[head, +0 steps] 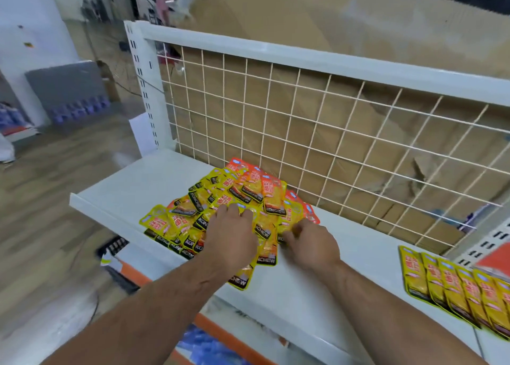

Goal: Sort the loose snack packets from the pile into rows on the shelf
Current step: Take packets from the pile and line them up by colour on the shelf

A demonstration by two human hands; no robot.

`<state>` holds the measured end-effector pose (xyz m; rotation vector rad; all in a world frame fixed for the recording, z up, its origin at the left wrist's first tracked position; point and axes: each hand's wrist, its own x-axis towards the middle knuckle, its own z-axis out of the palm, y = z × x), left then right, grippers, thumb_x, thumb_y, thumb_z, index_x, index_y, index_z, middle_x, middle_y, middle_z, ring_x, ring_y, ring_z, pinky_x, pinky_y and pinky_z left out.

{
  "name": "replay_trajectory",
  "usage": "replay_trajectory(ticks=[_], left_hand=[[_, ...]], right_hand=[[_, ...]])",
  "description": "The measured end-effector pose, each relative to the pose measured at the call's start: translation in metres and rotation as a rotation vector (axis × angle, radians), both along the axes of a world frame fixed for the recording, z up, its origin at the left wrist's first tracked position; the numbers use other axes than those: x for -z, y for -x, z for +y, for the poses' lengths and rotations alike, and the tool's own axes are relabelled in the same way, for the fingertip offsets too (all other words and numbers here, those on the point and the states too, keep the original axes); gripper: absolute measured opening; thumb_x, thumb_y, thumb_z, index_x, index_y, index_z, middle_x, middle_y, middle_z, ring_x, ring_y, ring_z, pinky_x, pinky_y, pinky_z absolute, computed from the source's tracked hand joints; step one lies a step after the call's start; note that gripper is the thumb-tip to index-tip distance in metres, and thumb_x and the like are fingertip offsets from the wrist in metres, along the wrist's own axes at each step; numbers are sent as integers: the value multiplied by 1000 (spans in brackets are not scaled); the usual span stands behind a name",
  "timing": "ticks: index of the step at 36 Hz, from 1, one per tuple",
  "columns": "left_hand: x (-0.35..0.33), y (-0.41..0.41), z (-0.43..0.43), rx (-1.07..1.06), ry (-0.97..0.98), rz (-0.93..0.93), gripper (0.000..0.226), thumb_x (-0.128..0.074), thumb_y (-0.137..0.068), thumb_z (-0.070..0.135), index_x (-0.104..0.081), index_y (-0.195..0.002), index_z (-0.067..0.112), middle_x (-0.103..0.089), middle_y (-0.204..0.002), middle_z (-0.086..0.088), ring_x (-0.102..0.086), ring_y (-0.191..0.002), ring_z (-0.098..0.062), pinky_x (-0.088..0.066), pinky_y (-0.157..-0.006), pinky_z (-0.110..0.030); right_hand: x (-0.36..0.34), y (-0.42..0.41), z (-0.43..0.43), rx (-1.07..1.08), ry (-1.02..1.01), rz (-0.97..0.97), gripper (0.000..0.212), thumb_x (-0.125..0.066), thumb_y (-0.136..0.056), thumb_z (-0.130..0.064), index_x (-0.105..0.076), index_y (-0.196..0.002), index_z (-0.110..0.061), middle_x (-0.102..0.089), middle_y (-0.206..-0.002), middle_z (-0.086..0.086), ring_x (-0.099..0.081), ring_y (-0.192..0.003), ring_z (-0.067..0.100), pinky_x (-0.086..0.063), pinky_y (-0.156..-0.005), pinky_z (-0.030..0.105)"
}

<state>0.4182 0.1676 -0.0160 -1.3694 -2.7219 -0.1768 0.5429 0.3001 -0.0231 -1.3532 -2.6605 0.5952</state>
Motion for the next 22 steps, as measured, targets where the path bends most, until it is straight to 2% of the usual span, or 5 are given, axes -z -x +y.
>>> replay_trajectory(ticks=[7, 10, 16, 19, 22], left_hand=[[6, 9, 8, -6, 32, -36, 57, -58, -79, 31, -39, -133, 21, -41, -131, -21, -35, -123, -35, -37, -102, -44], [3, 12, 11, -23, 18, -62, 64, -64, -81, 30, -32, -135, 17, -43, -128, -19, -39, -119, -34, -39, -99, -41], [-8, 14, 13, -68, -90, -203, 73, -70, -84, 22, -24, -139, 10, -47, -126, -15, -54, -111, -29, -48, -87, -36], [-9, 14, 14, -57, -143, -209, 69, -65, -88, 17, -24, -143, 8, -50, -128, -13, -56, -113, -28, -48, -87, -35], [-14, 14, 16, -47, -186, -236, 49, -55, -90, 10, -37, -136, 9, -53, -123, -10, -56, -111, -27, -46, -82, -35]], right_hand=[[11, 23, 12, 101, 4, -33, 53, -59, -79, -64, -59, -104, -18, -67, -101, 1, -66, -92, 26, -50, -68, 32], [13, 28, 16, 145, 45, -47, 63, -70, -73, -60, -57, -116, -16, -64, -111, 4, -66, -97, 27, -49, -70, 31], [10, 24, 29, 237, 212, 1, 63, -83, -61, -47, -58, -111, -18, -65, -110, 4, -66, -101, 26, -51, -75, 31], [10, 19, 34, 265, 244, 24, 46, -81, -67, -38, -60, -102, -16, -68, -104, 5, -66, -100, 27, -48, -72, 28], [10, 11, 36, 323, 294, 43, 23, -75, -78, -30, -59, -88, -17, -66, -92, 6, -67, -95, 27, -43, -67, 26]])
